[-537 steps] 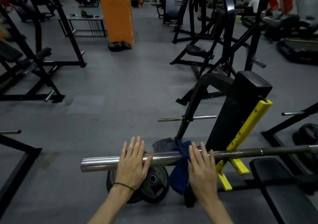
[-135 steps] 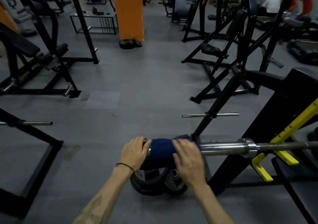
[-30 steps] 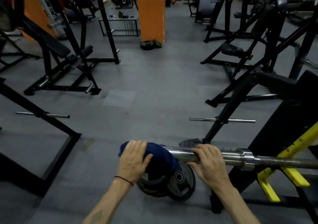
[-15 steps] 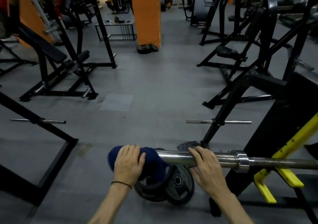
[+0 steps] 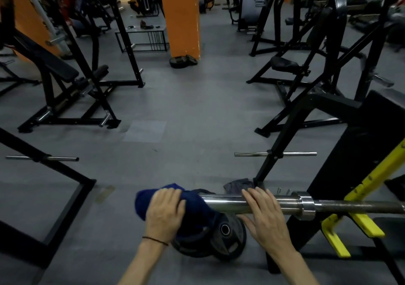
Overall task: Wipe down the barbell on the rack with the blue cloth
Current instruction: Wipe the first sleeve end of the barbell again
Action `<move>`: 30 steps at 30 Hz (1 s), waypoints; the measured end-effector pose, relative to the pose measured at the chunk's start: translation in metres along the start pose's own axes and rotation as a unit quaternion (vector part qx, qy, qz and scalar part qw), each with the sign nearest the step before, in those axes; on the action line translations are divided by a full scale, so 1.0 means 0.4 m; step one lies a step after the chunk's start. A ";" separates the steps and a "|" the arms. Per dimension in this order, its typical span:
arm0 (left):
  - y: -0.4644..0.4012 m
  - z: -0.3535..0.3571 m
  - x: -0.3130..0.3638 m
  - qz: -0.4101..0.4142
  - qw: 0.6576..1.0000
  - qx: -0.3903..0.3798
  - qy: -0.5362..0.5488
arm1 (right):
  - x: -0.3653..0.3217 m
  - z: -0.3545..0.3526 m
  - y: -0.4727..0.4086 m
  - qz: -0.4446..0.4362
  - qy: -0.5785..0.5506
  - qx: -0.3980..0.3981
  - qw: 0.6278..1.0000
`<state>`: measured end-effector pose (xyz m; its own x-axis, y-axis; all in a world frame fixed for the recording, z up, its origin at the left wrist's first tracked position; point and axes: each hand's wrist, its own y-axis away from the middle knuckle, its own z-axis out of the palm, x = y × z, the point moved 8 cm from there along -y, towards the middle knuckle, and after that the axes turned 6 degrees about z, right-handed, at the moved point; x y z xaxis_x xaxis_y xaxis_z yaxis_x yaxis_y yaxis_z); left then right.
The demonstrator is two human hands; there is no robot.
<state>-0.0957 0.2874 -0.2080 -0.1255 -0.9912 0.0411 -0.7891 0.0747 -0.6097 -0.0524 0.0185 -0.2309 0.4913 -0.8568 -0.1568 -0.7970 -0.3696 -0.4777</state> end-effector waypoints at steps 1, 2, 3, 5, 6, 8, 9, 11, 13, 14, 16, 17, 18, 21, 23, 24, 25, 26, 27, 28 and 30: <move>0.004 0.002 -0.024 -0.028 0.999 -0.010 -0.014 | 0.013 -0.005 0.002 0.009 0.002 0.001 1.000; 0.000 0.011 -0.024 -0.060 0.998 -0.023 -0.027 | 0.031 -0.015 0.008 0.018 0.003 0.008 1.000; -0.011 0.022 0.001 -0.079 0.996 -0.035 -0.033 | 0.051 -0.027 0.016 0.026 0.004 0.014 1.000; -0.050 0.054 0.123 -0.048 0.997 -0.062 -0.021 | 0.095 -0.047 0.027 0.040 0.010 0.018 0.999; -0.066 0.074 0.204 -0.020 0.997 -0.074 0.003 | 0.111 -0.054 0.033 0.042 0.015 0.014 0.999; -0.084 0.098 0.327 0.026 0.996 -0.075 0.046 | 0.121 -0.059 0.039 0.041 0.018 0.003 0.999; -0.086 0.098 0.353 0.046 0.995 -0.064 0.055 | 0.120 -0.059 0.039 0.043 0.015 -0.001 0.999; -0.071 0.073 0.314 0.088 0.994 -0.032 0.053 | 0.118 -0.060 0.035 0.052 0.009 -0.003 0.999; -0.039 0.035 0.184 0.069 0.997 -0.007 0.036 | 0.117 -0.062 0.032 0.053 0.011 0.005 0.999; -0.024 0.017 0.113 0.042 0.999 -0.003 0.020 | 0.116 -0.064 0.032 0.051 0.015 0.010 0.999; -0.010 0.004 0.024 -0.034 0.999 -0.021 -0.012 | 0.112 -0.062 0.029 0.055 0.027 0.012 0.998; -0.016 0.010 0.022 -0.078 0.996 -0.029 -0.019 | 0.106 -0.059 0.024 0.064 0.033 0.011 0.997; -0.026 0.019 0.055 -0.100 0.994 -0.029 -0.017 | 0.096 -0.051 0.021 0.078 0.038 0.006 0.996; -0.066 0.068 0.273 -0.025 0.996 -0.068 0.052 | 0.071 -0.030 0.008 0.113 0.040 -0.014 0.993; -0.056 0.096 0.348 0.039 0.993 -0.088 0.069 | 0.073 -0.026 0.006 0.112 0.037 -0.018 0.993; -0.053 0.095 0.331 0.073 0.991 -0.087 0.064 | 0.079 -0.028 0.007 0.107 0.030 -0.016 0.994; -0.043 0.085 0.283 0.094 0.992 -0.073 0.049 | 0.083 -0.031 0.008 0.102 0.025 -0.014 0.994; -0.027 0.069 0.218 0.099 0.993 -0.060 0.036 | 0.087 -0.033 0.010 0.099 0.024 -0.011 0.995; -0.012 0.050 0.141 0.084 0.995 -0.046 0.025 | 0.089 -0.033 0.010 0.097 0.024 -0.009 0.995; 0.002 0.032 0.065 0.059 0.997 -0.040 0.012 | 0.089 -0.032 0.008 0.099 0.022 -0.006 0.995; 0.021 0.013 -0.014 -0.014 0.999 -0.051 -0.010 | 0.081 -0.031 0.003 0.109 0.021 0.003 0.994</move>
<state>-0.0985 0.2929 -0.2173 -0.0925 -0.9949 0.0409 -0.8494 0.0575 -0.5246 -0.0420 -0.0142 -0.2258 0.2927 -0.9302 -0.2214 -0.8808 -0.1722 -0.4411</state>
